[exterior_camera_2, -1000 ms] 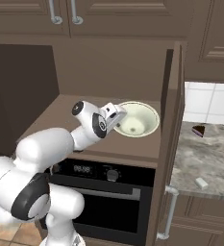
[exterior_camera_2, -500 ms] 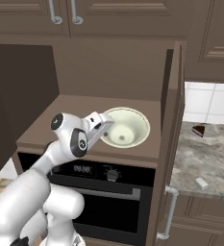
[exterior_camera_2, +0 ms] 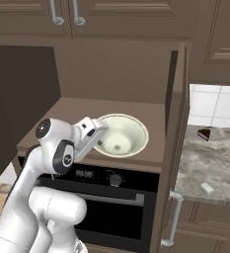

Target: Pick both bowls and place them on the counter. Then place the cream cheese stick in one bowl and place the marshmallow in the other bowl.

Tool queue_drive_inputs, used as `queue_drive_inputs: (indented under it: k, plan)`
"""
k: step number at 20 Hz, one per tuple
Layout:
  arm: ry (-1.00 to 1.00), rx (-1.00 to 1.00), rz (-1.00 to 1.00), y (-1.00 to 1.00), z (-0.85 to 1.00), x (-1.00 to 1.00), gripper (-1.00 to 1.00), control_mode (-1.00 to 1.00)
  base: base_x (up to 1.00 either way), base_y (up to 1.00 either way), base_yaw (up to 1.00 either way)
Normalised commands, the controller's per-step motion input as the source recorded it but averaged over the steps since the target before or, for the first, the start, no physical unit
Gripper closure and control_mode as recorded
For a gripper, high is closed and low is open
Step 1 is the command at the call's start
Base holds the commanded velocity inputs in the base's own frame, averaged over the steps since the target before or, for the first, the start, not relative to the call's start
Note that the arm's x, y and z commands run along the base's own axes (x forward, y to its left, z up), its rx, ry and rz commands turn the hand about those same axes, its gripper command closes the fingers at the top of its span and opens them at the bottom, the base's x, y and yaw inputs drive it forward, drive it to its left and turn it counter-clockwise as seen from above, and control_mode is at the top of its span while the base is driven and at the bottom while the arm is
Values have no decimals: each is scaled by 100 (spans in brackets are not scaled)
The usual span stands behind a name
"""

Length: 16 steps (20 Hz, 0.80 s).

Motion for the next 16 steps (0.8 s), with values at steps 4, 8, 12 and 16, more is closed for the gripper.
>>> queue_drive_inputs:
  k: [4,8,12,16]
  plan:
    - [0,0,7,5,14,-84,100,-100,0,0,0]
    - [0,0,11,4,2,-98,100,-100,0,0,0]
    - [1,-1,12,10,0,-96,100,-100,0,0,0]
    - [0,-5,11,30,-6,-71,100,-100,0,0,0]
